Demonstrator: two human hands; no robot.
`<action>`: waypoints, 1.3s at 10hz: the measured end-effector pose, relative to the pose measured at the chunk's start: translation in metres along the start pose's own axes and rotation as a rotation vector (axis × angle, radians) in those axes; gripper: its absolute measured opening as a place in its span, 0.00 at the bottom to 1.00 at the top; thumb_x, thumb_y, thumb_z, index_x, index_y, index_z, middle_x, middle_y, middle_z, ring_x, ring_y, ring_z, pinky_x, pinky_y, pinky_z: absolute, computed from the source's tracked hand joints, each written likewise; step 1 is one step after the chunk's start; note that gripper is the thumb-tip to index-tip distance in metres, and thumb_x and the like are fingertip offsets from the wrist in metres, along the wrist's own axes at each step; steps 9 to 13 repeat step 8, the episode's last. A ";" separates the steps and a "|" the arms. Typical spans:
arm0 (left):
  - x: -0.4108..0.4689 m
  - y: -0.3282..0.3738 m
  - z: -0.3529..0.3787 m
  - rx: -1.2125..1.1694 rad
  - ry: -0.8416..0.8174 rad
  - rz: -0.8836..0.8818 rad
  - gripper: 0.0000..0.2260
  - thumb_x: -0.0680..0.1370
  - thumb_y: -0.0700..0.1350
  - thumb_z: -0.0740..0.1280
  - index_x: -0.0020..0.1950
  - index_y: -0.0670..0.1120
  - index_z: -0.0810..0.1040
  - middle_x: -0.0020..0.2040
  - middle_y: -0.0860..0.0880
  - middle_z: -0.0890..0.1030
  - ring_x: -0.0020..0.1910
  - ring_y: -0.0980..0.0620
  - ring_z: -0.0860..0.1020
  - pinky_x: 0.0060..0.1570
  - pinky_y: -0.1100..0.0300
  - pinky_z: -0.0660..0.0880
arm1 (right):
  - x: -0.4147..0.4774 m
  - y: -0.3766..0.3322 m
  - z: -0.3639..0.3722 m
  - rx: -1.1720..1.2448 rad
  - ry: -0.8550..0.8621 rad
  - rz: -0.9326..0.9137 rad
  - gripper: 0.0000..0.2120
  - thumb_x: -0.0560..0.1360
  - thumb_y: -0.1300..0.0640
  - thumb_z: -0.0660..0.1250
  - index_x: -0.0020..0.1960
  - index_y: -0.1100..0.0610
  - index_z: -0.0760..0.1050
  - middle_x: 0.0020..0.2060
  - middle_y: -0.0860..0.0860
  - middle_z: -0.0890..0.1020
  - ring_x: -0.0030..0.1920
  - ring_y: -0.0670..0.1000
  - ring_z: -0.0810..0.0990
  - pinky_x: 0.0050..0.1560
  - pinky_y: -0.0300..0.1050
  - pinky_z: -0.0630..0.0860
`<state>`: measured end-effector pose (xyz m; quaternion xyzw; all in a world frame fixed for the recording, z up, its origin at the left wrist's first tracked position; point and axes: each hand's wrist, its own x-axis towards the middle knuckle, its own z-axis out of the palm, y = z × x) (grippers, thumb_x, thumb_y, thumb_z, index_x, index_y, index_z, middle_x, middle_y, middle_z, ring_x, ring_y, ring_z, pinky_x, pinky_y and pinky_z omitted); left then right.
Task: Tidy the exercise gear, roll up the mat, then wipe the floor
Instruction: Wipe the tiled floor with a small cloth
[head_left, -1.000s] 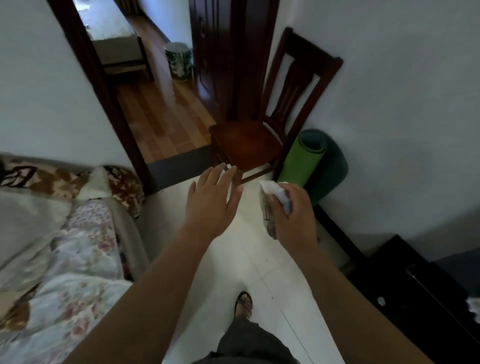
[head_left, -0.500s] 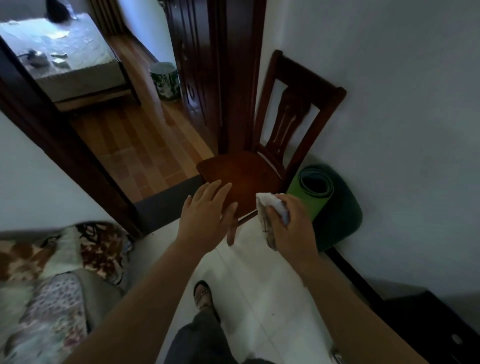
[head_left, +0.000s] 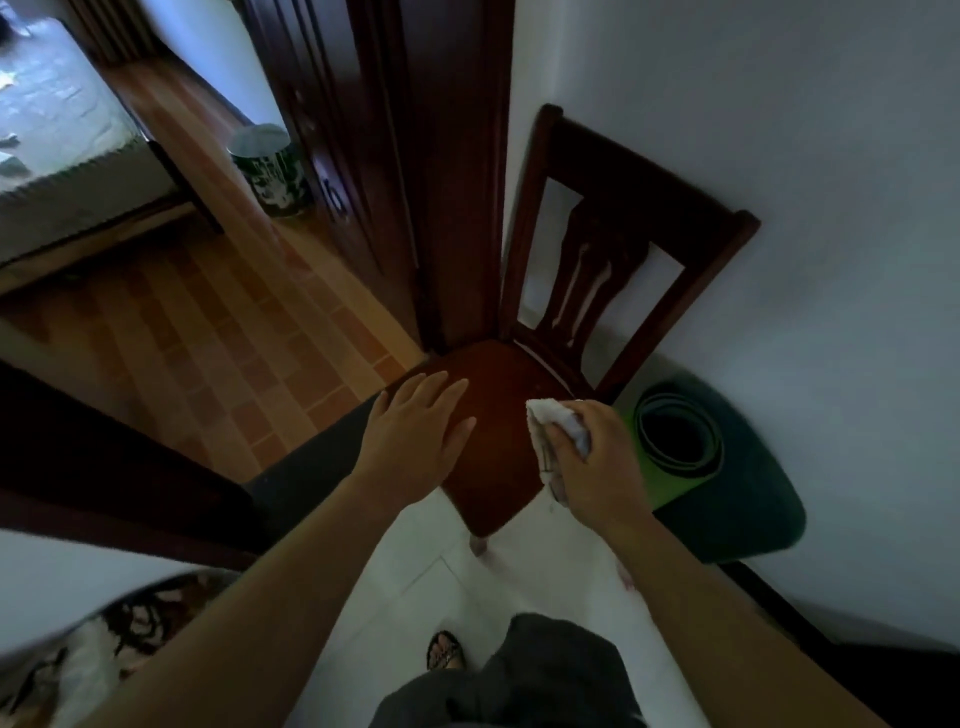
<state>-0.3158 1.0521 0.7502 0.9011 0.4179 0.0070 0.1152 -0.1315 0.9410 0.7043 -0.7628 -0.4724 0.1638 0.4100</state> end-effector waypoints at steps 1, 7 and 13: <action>0.048 -0.009 -0.001 0.016 -0.006 0.022 0.25 0.79 0.61 0.46 0.74 0.53 0.60 0.73 0.50 0.64 0.73 0.49 0.60 0.70 0.46 0.60 | 0.048 0.017 0.006 0.044 -0.002 0.038 0.10 0.77 0.47 0.60 0.43 0.50 0.75 0.38 0.46 0.78 0.42 0.45 0.78 0.45 0.48 0.77; 0.257 -0.036 -0.004 0.023 -0.130 0.024 0.32 0.73 0.64 0.37 0.75 0.55 0.57 0.75 0.51 0.60 0.74 0.49 0.57 0.70 0.42 0.59 | 0.220 0.078 0.061 -0.047 -0.169 0.176 0.24 0.75 0.37 0.54 0.58 0.52 0.75 0.57 0.47 0.74 0.58 0.49 0.73 0.57 0.49 0.74; 0.276 -0.045 -0.011 0.024 -0.166 0.047 0.32 0.73 0.64 0.37 0.75 0.56 0.57 0.75 0.52 0.59 0.74 0.50 0.56 0.70 0.42 0.59 | 0.240 0.073 0.071 -0.118 -0.172 0.206 0.19 0.77 0.46 0.61 0.63 0.55 0.73 0.63 0.49 0.73 0.64 0.51 0.70 0.64 0.49 0.70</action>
